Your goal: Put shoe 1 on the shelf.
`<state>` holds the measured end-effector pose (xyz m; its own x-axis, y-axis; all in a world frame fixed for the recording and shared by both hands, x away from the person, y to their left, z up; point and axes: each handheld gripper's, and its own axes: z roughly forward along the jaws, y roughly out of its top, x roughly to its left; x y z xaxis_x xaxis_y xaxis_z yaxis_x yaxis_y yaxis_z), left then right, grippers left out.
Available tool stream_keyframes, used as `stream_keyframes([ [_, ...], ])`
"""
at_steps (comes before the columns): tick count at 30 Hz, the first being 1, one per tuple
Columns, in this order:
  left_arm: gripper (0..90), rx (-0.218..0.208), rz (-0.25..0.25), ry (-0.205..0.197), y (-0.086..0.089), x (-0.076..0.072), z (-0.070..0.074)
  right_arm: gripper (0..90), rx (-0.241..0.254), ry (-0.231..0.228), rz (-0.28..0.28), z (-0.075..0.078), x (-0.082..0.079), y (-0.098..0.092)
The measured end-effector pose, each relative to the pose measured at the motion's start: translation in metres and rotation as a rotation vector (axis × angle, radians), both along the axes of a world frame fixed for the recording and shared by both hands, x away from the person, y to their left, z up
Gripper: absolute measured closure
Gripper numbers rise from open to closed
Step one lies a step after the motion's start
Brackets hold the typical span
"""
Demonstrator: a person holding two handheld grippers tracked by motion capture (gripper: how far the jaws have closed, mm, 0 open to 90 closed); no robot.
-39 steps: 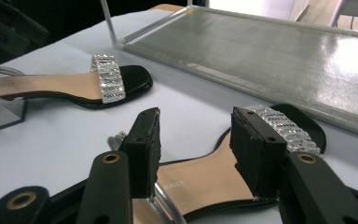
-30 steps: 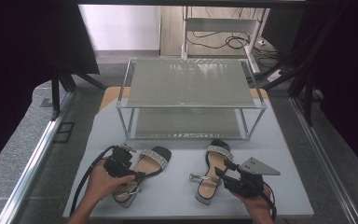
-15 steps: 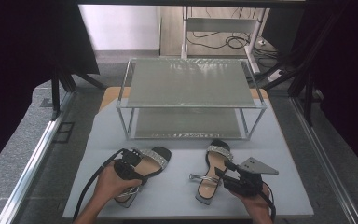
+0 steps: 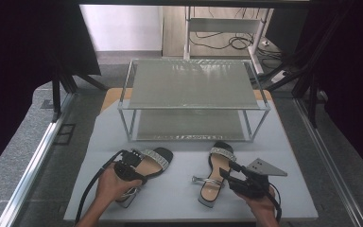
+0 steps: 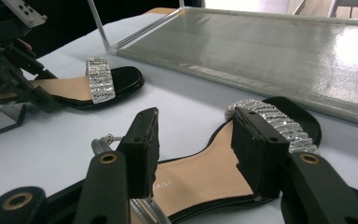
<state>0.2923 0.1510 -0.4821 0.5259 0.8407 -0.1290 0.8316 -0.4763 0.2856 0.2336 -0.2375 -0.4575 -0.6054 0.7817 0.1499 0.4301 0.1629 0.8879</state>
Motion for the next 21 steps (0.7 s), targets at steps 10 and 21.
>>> stream_keyframes([
  [10,41.3,-0.09,-0.063,-0.021,0.01,0.006,0.029,52.1,0.013,-0.022,-0.007,0.002,0.0,-0.003],
  [21,41.4,-0.136,-0.141,-0.05,0.0,0.018,0.075,52.0,0.014,-0.018,-0.009,0.0,0.0,-0.004],
])
